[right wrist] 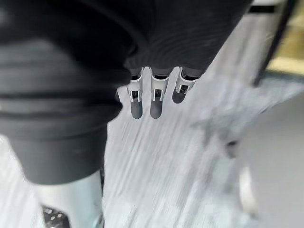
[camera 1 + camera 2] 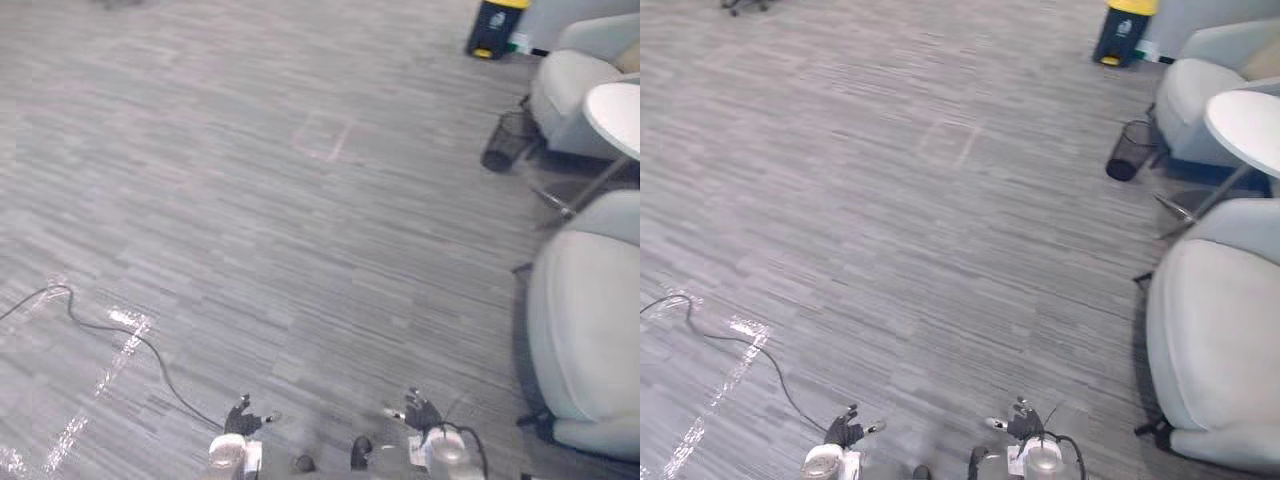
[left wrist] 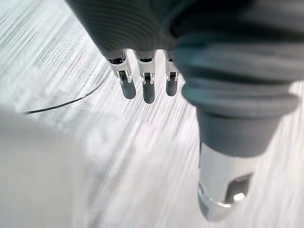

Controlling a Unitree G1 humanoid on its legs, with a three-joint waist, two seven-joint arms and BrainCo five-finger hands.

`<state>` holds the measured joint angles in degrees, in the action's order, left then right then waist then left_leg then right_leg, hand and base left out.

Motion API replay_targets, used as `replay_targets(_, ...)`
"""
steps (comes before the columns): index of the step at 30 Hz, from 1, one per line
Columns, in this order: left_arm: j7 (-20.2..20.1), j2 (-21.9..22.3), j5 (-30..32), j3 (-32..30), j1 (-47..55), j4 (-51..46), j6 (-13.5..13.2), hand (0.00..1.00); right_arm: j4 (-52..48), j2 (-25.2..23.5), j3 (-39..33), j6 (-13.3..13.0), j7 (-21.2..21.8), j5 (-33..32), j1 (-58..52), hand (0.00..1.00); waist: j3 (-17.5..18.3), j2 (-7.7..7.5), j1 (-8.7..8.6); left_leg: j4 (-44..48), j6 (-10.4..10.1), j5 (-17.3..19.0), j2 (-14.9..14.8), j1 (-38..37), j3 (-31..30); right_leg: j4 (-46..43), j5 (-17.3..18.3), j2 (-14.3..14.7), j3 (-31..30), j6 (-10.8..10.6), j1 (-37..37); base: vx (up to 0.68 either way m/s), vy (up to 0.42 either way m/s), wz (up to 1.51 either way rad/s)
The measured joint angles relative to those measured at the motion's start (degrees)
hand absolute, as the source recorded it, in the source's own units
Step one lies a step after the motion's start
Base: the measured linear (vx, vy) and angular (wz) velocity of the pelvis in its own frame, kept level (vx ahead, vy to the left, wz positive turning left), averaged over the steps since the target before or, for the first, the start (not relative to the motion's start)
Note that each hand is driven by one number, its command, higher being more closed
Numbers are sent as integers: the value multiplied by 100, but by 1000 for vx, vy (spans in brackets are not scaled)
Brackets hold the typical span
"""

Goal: Organize the slippers on the shoe rack

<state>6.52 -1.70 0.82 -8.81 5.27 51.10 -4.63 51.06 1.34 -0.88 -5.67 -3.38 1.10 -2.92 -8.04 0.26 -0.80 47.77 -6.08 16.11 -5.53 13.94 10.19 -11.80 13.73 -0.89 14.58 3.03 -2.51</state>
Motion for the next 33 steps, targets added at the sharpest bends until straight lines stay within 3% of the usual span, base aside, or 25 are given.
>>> replay_targets(3,1,7,-110,-38,22,-177,-6,0,-67,-26,-4,-3,-3,-23,10,0,3,-59,69,138,290,151,-559,429,545,217,163,-7,150,-96,-369,218,-59,33)
replay_targets(5,-5,16,-117,-27,-47,-212,-14,0,-37,78,-16,-3,-7,-120,121,0,10,-72,101,-706,376,104,-538,802,643,448,193,-135,238,-196,-521,334,42,26)
replay_targets(6,-10,3,-118,-24,-81,-210,-13,0,-3,133,-33,-3,-8,-120,179,0,-1,-92,105,-1292,410,-62,-396,925,634,511,201,-241,260,-255,-563,483,182,14)
replay_targets(7,-10,-1,-136,4,-114,-208,-13,0,52,214,-114,-2,-16,-119,266,0,8,-115,134,-2323,396,-564,-143,1026,618,593,214,-399,249,-322,-596,427,181,5)
replay_targets(8,-11,-2,-167,86,-107,-192,-12,0,146,265,-120,-4,-17,-117,322,0,24,-82,151,-2822,501,-1180,-14,980,548,633,218,-431,199,-393,-646,544,224,-1)
replay_targets(9,-12,-33,-215,149,-114,-167,-13,0,272,278,-119,6,-21,-113,341,0,50,-161,161,-2952,642,-1461,159,903,522,633,232,-560,82,-493,-695,495,192,17)
replay_targets(10,-13,-120,-227,196,-183,-149,-19,0,285,259,-122,13,-5,-105,350,0,82,-225,129,-2949,727,-1330,296,899,505,522,87,-702,15,-733,-653,620,255,30)
replay_targets(12,-24,-188,-235,212,-270,-146,-19,0,290,173,-133,13,1,-91,346,0,82,-262,129,-2741,797,-921,395,778,479,-553,-19,-873,-338,-876,-314,539,240,22)
replay_targets(13,-23,-200,-236,266,-262,-125,-18,0,309,132,-133,13,1,-82,337,0,53,-310,111,-2751,823,-773,463,549,479,-1357,-122,-1013,-455,-1038,-75,433,191,9)
replay_targets(14,-22,-211,-249,364,-244,-72,-11,0,405,90,-130,14,4,-56,331,0,25,-336,80,-2806,850,-571,542,185,438,-2533,-453,-1152,-635,-1187,260,542,204,8)
replay_targets(15,-30,-225,-265,380,-213,-61,-6,0,433,79,-121,24,11,-30,299,0,15,-328,78,-2848,840,-397,549,-136,415,-3507,-452,-1157,-762,-1220,581,536,150,6)
replay_targets(17,-12,-239,-266,439,-173,-57,-10,0,425,90,-114,26,26,21,225,0,-21,-251,15,-3259,830,-198,533,-988,357,-4728,-144,-1029,-697,-892,1321,572,106,1)
replay_targets(18,-13,-242,-266,441,-183,-31,-9,0,417,94,-112,26,29,25,233,0,-27,-253,4,-3444,827,-187,515,-1242,340,-4710,-17,-940,-651,-738,1500,502,47,4)
replay_targets(20,-15,-251,-269,436,-245,37,-8,0,363,147,-110,-11,34,73,244,0,-77,-156,-119,-3882,758,-102,372,-1829,266,-3841,265,-557,-412,-502,2200,490,-4,13)
replay_targets(21,-17,-250,-269,438,-278,38,-9,0,357,165,-109,-22,34,76,270,0,-85,-133,-179,-3928,708,-51,299,-1916,205,-3349,262,-434,-348,-498,2374,485,-64,37)
replay_targets(23,-16,-262,-264,542,-433,50,-14,0,270,184,-115,-56,41,49,304,0,-97,-138,-304,-4190,625,17,208,-2176,37,-1448,-249,-243,-359,-566,2683,531,-126,55)
replay_targets(24,-22,-266,-259,594,-516,65,-19,0,219,197,-114,-60,44,45,283,0,-101,-200,-358,-4375,575,46,228,-2376,-1,-342,-886,-238,-386,-555,2714,595,-190,61)
replay_targets(25,-23,-276,-252,621,-518,136,-22,0,240,211,-113,-46,49,51,263,0,-96,-207,-413,-4453,509,80,214,-2588,-103,-221,-1633,-197,-458,-506,2657,643,-227,43)
replay_targets(26,-26,-220,-245,651,-525,210,-20,0,253,257,-113,-27,48,62,291,0,-67,-136,-412,-4443,503,79,102,-2712,-189,-283,-1742,-54,-519,-151,2598,810,-276,9)
replay_targets(27,-55,-165,-208,635,-548,264,-49,0,232,256,-121,-24,46,93,345,0,-36,20,-342,-4176,307,-35,-89,-2644,-227,-573,-1503,35,-493,-27,2631,843,-280,-8)
replay_targets(29,-60,-85,-205,565,-539,286,-56,0,223,213,-238,6,48,118,348,0,-79,90,-355,-3377,-66,-372,-116,-2502,-391,-915,-1043,-5,-369,64,2398,683,-221,12)
replay_targets(31,-60,95,-203,387,-427,140,-83,0,68,173,-205,48,47,111,144,0,-94,136,-366,-1080,-179,-1131,-371,-1852,-542,-688,-626,64,-282,87,1493,595,-155,28)
replay_targets(32,-70,146,-196,322,-363,32,-118,0,-39,161,-151,61,44,101,83,0,-98,147,-326,-135,-184,-1184,-530,-1508,-493,-558,-457,144,-313,119,1176,539,-93,-5)
replay_targets(33,-73,166,-195,295,-287,-94,-120,0,-126,106,-87,57,41,73,56,0,-106,173,-249,869,-38,-992,-802,-1068,-282,-423,-241,283,-405,220,820,521,-56,-35)
